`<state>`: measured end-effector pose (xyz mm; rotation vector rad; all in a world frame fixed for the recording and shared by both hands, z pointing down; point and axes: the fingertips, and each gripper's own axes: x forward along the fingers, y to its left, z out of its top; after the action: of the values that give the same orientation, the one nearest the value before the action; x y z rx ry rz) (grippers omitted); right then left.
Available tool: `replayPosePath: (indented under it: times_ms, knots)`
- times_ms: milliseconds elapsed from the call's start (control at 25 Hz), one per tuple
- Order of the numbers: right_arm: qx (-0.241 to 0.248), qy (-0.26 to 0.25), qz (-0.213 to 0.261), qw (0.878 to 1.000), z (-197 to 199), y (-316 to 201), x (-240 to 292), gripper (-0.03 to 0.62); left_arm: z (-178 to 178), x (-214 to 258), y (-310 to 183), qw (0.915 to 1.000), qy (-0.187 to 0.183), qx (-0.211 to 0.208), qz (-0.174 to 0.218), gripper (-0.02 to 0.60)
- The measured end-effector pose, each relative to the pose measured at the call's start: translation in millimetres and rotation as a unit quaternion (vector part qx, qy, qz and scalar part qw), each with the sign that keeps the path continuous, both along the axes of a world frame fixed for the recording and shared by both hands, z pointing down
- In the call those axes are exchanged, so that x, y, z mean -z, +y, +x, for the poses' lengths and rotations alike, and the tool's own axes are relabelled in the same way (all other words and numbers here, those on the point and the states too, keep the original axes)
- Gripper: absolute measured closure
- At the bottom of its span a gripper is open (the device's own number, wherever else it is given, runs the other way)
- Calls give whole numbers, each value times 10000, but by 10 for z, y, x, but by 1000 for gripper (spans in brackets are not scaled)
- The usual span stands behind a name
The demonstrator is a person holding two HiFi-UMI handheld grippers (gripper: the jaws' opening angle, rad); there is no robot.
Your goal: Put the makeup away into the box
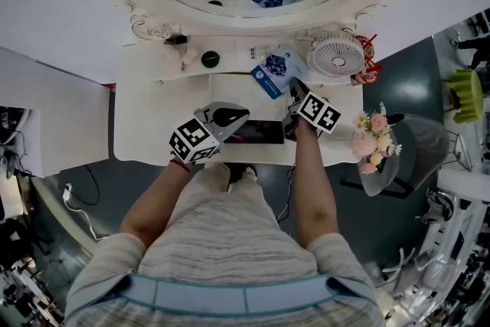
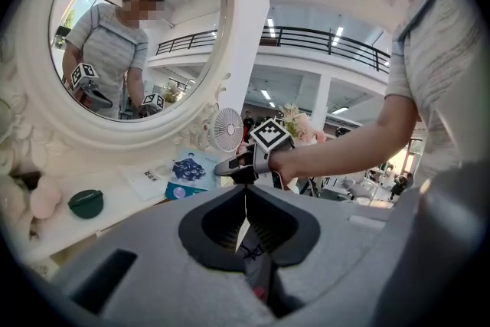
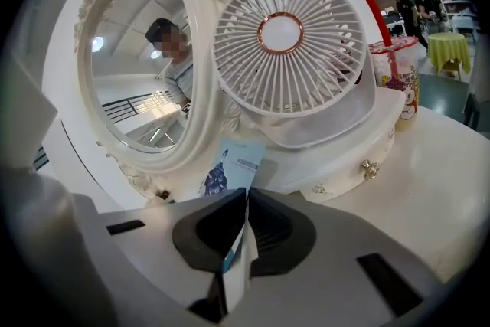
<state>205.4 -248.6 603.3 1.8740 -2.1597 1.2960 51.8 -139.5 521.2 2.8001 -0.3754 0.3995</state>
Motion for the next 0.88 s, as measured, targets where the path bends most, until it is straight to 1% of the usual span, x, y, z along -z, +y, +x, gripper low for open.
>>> replayPosePath:
  times_ms: [80, 160, 280, 440, 640, 800, 880]
  knots:
    - [-30, -88, 95, 9999, -18, 8, 74, 580, -1, 7, 5, 10000, 7, 5, 6, 568]
    - [18, -30, 200, 9998, -48, 25, 160, 583, -2, 15, 18, 10000, 18, 8, 16, 568]
    - [252, 261, 390, 9986, -131, 52, 301, 585, -11, 35, 33, 10000, 40, 33, 36, 568]
    - [628, 771, 625, 9931, -261, 104, 483, 585, -41, 54, 51, 9999, 41, 74, 56, 568]
    - [950, 1153, 846, 9852, -402, 212, 653, 585, -74, 67, 107, 9999, 58, 132, 73, 568]
    - [1175, 1332, 1037, 9786, -497, 303, 825, 585, -94, 79, 157, 9998, 82, 167, 78, 568]
    - [1346, 1519, 1126, 9727, -545, 360, 907, 585, -108, 85, 186, 9998, 85, 176, 91, 568]
